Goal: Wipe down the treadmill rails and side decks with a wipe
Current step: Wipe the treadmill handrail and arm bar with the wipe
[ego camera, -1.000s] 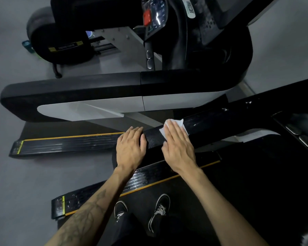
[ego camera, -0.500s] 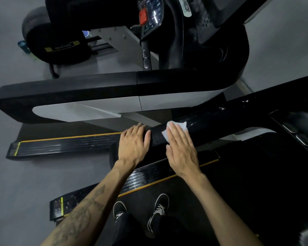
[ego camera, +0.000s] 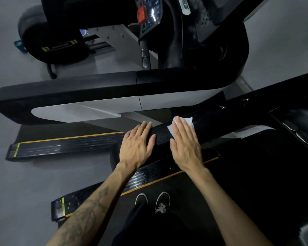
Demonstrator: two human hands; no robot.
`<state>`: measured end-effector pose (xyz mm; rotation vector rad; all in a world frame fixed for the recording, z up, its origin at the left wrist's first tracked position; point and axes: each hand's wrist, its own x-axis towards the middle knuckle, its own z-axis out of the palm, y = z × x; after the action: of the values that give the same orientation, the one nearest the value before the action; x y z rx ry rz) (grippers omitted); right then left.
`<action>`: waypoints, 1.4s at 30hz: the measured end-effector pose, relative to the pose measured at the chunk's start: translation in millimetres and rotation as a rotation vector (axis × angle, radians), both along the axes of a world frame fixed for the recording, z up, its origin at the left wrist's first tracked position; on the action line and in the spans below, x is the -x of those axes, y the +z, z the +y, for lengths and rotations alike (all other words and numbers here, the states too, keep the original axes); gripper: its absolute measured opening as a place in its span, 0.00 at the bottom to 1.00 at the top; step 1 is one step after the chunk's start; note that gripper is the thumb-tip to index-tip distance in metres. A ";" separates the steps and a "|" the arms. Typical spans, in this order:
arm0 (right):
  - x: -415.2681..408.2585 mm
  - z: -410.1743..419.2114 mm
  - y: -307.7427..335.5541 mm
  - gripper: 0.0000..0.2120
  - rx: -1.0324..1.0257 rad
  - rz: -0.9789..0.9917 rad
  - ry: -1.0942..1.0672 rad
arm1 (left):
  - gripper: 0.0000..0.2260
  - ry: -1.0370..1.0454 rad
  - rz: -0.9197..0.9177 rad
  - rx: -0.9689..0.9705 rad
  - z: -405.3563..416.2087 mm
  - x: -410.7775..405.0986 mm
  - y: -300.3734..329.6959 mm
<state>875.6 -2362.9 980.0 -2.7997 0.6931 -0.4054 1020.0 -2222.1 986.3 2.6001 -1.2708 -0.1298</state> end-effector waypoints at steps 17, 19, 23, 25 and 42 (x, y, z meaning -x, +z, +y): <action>-3.4 -6.8 0.7 0.29 0.009 -0.011 -0.107 | 0.36 -0.001 0.091 -0.078 -26.7 1.9 10.4; -15.0 1.6 0.7 0.29 -0.006 -0.015 -0.127 | 0.35 0.042 0.105 -0.049 -32.1 4.5 9.0; 13.8 -8.1 -2.3 0.28 0.032 -0.012 0.148 | 0.26 0.169 0.081 0.026 -41.1 10.4 6.7; 33.8 -25.5 -0.7 0.28 0.070 0.008 0.248 | 0.22 0.173 0.047 0.037 -41.6 13.2 5.3; 25.2 -53.3 10.2 0.30 0.107 0.086 0.406 | 0.19 0.217 -0.061 0.034 -43.9 19.1 5.5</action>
<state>850.4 -2416.2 990.3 -2.9709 0.1081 -0.2514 1001.0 -2266.0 991.8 2.7093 -0.9902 0.0101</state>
